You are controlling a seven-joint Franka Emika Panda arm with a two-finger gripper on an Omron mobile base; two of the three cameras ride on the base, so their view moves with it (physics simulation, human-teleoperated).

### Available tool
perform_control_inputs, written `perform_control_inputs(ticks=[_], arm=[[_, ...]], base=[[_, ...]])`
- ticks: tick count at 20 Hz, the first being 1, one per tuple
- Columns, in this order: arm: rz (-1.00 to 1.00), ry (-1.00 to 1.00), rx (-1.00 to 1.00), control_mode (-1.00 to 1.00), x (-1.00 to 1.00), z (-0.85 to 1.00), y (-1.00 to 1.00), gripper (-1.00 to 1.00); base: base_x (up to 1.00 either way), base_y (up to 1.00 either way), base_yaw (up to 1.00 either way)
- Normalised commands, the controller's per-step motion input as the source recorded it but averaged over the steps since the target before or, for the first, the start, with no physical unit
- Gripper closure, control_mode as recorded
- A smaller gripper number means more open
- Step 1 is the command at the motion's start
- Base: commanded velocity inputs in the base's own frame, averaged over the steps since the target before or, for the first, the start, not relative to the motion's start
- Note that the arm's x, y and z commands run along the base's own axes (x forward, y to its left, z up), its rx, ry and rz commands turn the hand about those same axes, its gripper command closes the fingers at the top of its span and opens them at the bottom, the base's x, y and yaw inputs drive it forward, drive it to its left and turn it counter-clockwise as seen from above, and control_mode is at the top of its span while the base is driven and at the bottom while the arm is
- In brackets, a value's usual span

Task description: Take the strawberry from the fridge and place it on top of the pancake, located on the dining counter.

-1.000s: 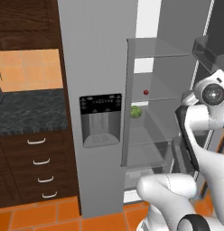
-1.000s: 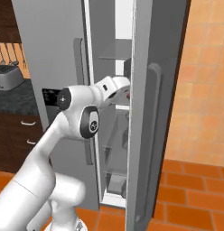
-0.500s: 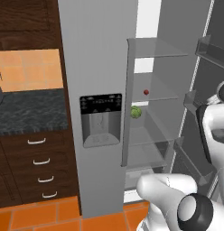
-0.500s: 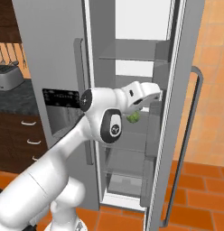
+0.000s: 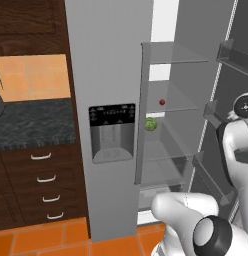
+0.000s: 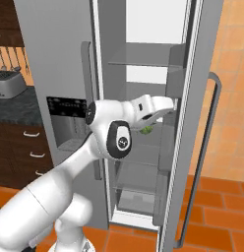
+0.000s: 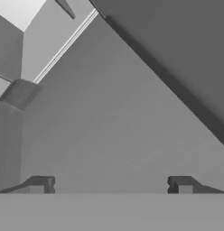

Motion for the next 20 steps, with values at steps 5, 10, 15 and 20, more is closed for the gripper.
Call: perform_control_inputs(ticks=[5, 10, 15, 20], arm=[[0.08, 0.01, 0.08, -1.00, -0.46, -0.01, 0.28, -1.00], [0.00, 0.00, 0.15, -1.00, -0.16, 0.00, 0.64, -1.00], [0.00, 0.00, 0.19, -1.00, 0.00, 0.03, 0.73, -1.00], [0.01, -0.02, 0.23, -1.00, -0.19, 0.00, 0.56, -1.00]], base=[[0.00, 0.00, 0.00], [0.00, 0.00, 0.00], [0.00, 0.00, 0.00], [0.00, 0.00, 0.00]])
